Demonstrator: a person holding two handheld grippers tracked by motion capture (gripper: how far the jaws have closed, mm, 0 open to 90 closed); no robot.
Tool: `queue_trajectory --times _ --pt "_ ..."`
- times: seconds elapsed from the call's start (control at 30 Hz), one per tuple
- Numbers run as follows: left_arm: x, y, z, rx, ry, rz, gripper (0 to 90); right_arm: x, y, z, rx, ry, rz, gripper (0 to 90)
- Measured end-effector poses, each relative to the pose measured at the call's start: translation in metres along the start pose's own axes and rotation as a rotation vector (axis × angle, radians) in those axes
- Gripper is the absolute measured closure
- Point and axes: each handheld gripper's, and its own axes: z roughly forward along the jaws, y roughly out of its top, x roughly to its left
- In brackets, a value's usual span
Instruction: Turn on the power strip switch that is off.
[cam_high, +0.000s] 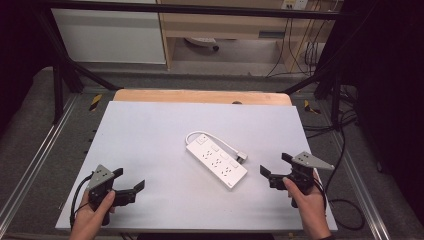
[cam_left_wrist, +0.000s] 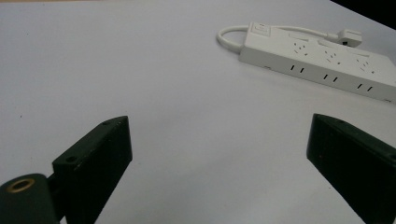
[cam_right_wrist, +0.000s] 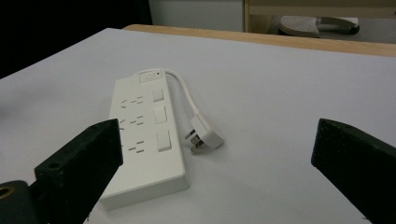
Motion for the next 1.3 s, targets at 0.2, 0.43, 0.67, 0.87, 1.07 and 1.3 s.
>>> queue_trajectory --times 0.2,0.43,0.67,0.87,1.07,1.3 --pt "-0.001 0.000 0.001 0.004 -0.002 0.005 6.7 0.002 0.005 0.001 -0.013 0.002 -0.004 2.9" --pt "-0.001 0.000 0.002 0.004 -0.002 0.007 6.7 0.003 0.011 0.004 -0.016 0.011 -0.010 3.1" --pt "-0.002 0.000 0.001 0.003 -0.004 0.012 6.7 0.007 0.018 0.010 -0.038 0.010 -0.003 3.0" --pt "-0.001 0.000 0.001 0.003 -0.003 0.007 6.7 0.010 0.022 0.014 -0.036 0.022 -0.015 2.7" --pt "-0.002 0.000 0.001 0.004 -0.004 0.010 6.6 0.009 0.028 0.017 -0.044 0.022 -0.001 2.3" --pt "-0.001 0.000 0.001 0.005 -0.006 0.004 6.6 0.009 0.032 0.023 -0.057 0.021 0.014 2.3"
